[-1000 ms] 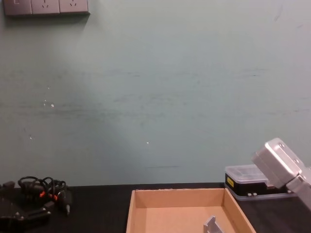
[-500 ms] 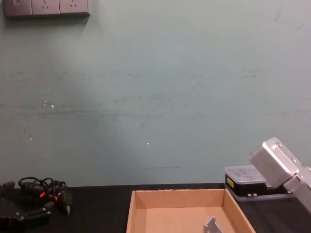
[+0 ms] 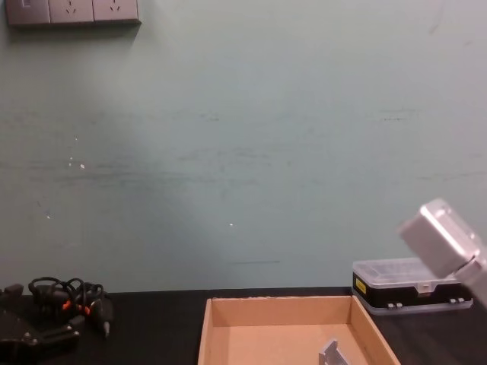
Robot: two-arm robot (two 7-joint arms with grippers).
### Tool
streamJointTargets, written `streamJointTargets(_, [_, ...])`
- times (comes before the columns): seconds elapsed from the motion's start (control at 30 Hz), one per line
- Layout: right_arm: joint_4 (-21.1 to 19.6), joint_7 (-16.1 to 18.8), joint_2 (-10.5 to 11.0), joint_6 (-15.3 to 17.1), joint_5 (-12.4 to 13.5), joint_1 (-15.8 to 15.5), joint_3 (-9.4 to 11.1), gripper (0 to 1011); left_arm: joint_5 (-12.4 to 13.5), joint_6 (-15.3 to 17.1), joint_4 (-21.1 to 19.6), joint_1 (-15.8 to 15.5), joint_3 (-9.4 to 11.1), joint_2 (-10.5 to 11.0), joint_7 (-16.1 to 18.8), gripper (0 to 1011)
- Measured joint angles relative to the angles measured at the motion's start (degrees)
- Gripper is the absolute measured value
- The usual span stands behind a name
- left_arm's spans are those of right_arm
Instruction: Use one hand to pick up the angle iron from the table and place it into the box.
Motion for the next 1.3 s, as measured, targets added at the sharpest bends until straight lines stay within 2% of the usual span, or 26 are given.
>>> streamJointTargets(0.3, [-6.58,-1.44,2.08,1.37,0.08,-0.60,2.20,450,0.00,0.00,0.00,0.00,0.00,0.00,0.00,1000])
streamJointTargets(0.43, [-7.48,-1.72,2.20,1.84,-0.02,0.42,2.63,450,0.00,0.00,0.00,0.00,0.00,0.00,0.00,1000])
streamJointTargets(0.53, [-7.03,-1.74,1.72,2.38,-0.39,2.34,2.65,450,0.00,0.00,0.00,0.00,0.00,0.00,0.00,1000])
streamJointTargets(0.77, [-2.13,-1.31,-0.89,3.26,-1.64,7.44,0.92,451,0.00,0.00,0.00,0.00,0.00,0.00,0.00,1000])
streamJointTargets(0.93, [3.90,-0.42,-4.14,3.46,-2.97,11.85,-1.44,450,0.00,0.00,0.00,0.00,0.00,0.00,0.00,1000])
streamJointTargets(0.97, [3.90,-0.42,-4.14,3.46,-2.97,11.85,-1.44,450,0.00,0.00,0.00,0.00,0.00,0.00,0.00,1000])
streamJointTargets(1.17, [9.72,0.31,-6.99,3.43,-4.05,15.45,-3.02,450,0.00,0.00,0.00,0.00,0.00,0.00,0.00,1000])
streamJointTargets(1.3, [12.02,0.45,-7.93,3.35,-4.44,16.62,-3.40,450,0.00,0.00,0.00,0.00,0.00,0.00,0.00,1000])
